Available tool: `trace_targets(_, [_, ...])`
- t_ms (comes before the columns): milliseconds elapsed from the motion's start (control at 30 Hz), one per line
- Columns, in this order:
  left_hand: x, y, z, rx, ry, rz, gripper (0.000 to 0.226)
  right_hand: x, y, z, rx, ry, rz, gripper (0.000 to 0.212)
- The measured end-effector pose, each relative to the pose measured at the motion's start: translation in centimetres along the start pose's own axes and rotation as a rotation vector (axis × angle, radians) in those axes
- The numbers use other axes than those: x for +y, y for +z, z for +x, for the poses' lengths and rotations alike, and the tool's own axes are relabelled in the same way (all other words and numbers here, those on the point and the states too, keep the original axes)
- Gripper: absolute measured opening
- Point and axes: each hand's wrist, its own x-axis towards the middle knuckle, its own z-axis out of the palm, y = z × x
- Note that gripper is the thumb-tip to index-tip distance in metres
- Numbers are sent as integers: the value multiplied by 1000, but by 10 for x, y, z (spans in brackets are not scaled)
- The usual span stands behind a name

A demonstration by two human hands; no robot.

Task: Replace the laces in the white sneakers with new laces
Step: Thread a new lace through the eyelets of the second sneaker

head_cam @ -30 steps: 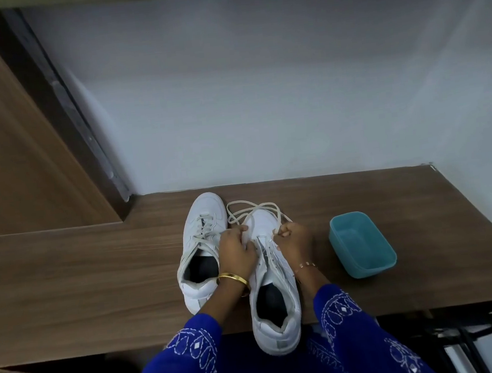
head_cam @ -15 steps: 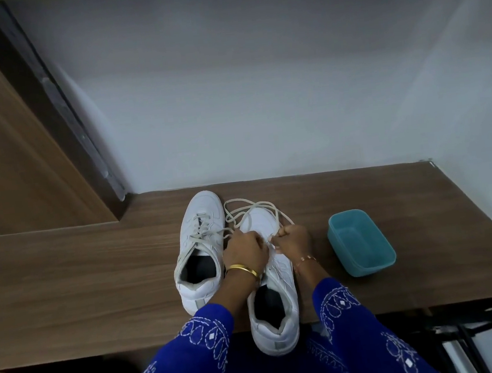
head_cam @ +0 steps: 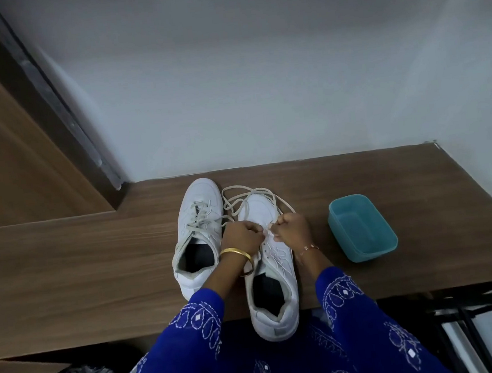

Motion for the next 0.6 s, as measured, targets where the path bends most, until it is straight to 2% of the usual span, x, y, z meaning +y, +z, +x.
trace_targets(100, [-5, 4, -5, 48, -41, -246, 14, -1, -2, 0, -33, 5, 36, 36])
trace_targets(233, [-9, 10, -5, 57, -14, -328, 17, 1, -5, 1, -68, -2, 95, 32])
trace_targets(400, [-13, 13, -4, 109, 45, -238, 14, 1, -6, -1, -113, -12, 106, 29])
trace_targets(500, [-12, 19, -4, 151, 72, -83, 5, 1, -5, -1, -130, -8, 117, 27])
trace_targets(600, [-9, 22, -7, 143, 56, 75, 18, 3, -6, -1, -146, 4, 148, 27])
